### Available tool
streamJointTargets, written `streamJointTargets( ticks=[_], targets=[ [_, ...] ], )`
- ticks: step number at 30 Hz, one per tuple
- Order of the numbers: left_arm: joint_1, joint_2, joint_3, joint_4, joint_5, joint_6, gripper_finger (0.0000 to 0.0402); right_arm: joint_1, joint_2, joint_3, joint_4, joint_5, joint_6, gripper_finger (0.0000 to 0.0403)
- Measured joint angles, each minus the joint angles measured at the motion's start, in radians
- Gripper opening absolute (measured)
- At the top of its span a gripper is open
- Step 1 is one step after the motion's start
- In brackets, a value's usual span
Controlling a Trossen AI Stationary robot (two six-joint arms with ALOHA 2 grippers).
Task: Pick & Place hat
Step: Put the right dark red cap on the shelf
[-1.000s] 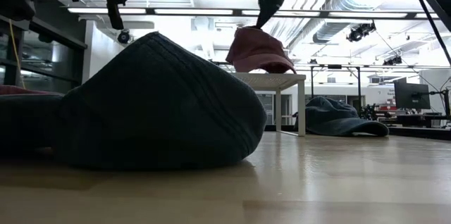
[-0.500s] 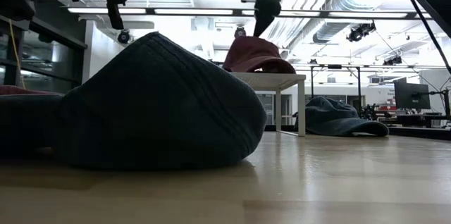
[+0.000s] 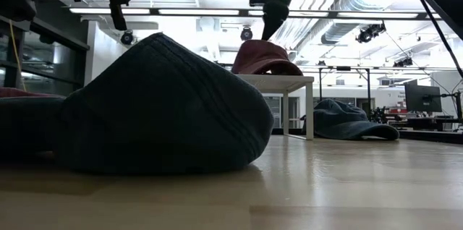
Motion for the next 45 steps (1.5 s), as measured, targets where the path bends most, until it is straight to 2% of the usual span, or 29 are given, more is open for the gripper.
streamJointTargets(
  ticks=[5,12,33,38,45],
  targets=[
    [0.0,0.0,0.0,0.001,0.0,0.0,0.0056,0.002,0.02,0.0,-0.003,-0.03,0.002,0.0],
    [0.0,0.0,0.0,0.007,0.001,0.0,0.0056,-0.002,0.036,0.0,-0.008,-0.003,0.026,0.0],
    [0.0,0.0,0.0,0.007,0.004,-0.002,0.0056,-0.009,0.035,0.0,-0.008,-0.035,0.062,0.0002],
    [0.0,0.0,0.0,0.007,0.004,-0.002,0.0056,-0.005,0.035,0.0,-0.008,-0.038,0.064,0.0023],
    [0.0,0.0,0.0,0.007,0.004,-0.002,0.0056,0.006,0.031,0.0,-0.008,-0.022,0.078,0.008]
  ],
)
